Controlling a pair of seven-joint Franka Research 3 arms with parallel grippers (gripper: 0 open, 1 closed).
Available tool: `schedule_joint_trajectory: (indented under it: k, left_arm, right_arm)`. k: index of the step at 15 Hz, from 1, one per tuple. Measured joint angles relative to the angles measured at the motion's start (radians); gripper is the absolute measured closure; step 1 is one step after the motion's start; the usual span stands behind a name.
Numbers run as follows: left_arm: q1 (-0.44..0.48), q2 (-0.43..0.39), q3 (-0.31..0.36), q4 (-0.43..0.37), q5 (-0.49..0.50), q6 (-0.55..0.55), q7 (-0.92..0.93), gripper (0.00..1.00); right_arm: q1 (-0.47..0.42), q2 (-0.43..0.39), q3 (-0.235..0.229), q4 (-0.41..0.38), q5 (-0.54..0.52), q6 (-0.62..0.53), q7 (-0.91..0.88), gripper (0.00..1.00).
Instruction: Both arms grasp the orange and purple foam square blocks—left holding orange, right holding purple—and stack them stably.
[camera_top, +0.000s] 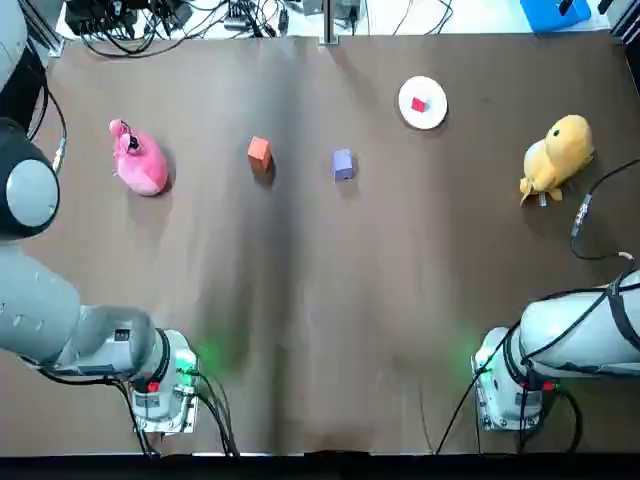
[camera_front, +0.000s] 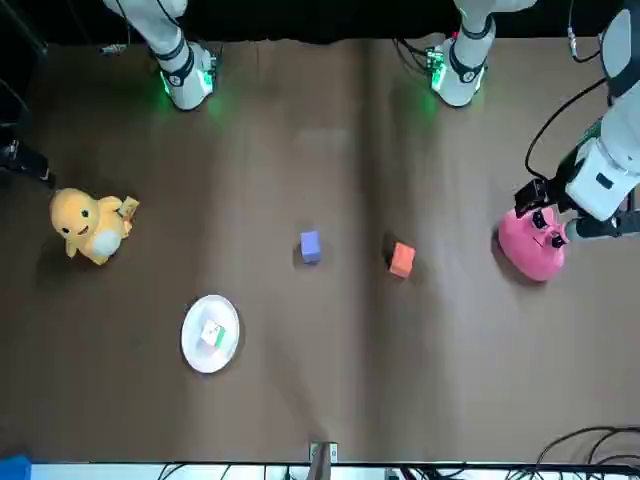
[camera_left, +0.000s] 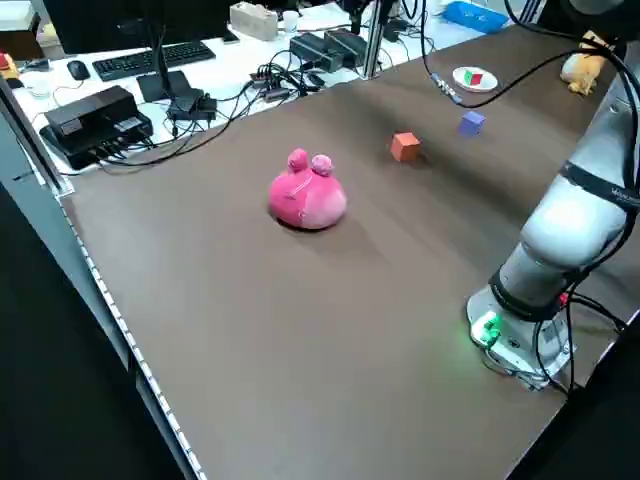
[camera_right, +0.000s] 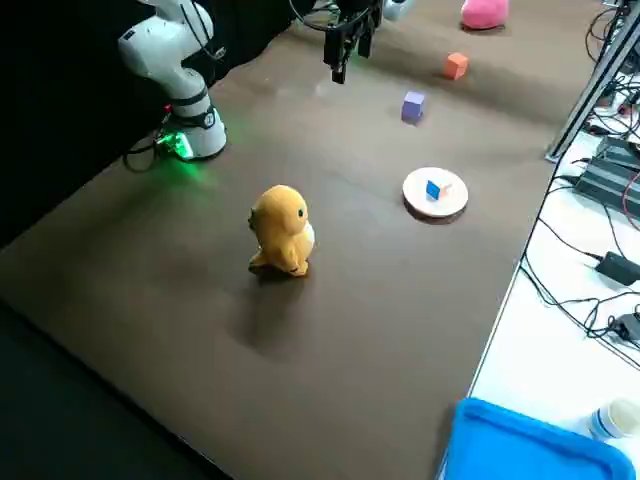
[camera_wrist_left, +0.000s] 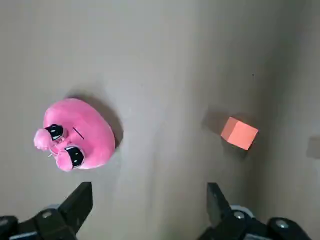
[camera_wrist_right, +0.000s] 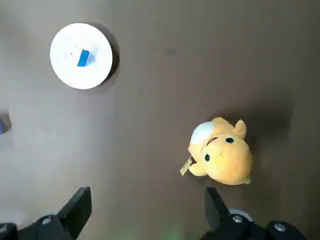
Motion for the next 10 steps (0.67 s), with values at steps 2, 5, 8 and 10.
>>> schedule_joint_trajectory:
  k: [2, 5, 8, 10]
  left_arm:
    - [-0.002, 0.002, 0.0, -0.002, 0.001, 0.001, 0.001, 0.0]
    - [-0.009, 0.015, 0.0, 0.008, 0.001, 0.003, 0.0, 0.0]
    - [-0.015, 0.037, -0.002, 0.016, 0.001, 0.003, 0.0, 0.0]
    - [-0.015, 0.06, -0.004, 0.03, 0.001, 0.006, 0.0, 0.0]
  right_arm:
    - [0.0, 0.0, 0.0, 0.0, 0.0, -0.001, 0.0, 0.0]
    - [0.0, 0.0, 0.001, 0.0, 0.002, -0.002, 0.0, 0.0]
    - [0.002, 0.0, 0.002, 0.0, 0.003, -0.011, 0.001, 0.0]
    - [0.021, 0.0, 0.004, 0.0, 0.003, -0.028, 0.002, 0.0]
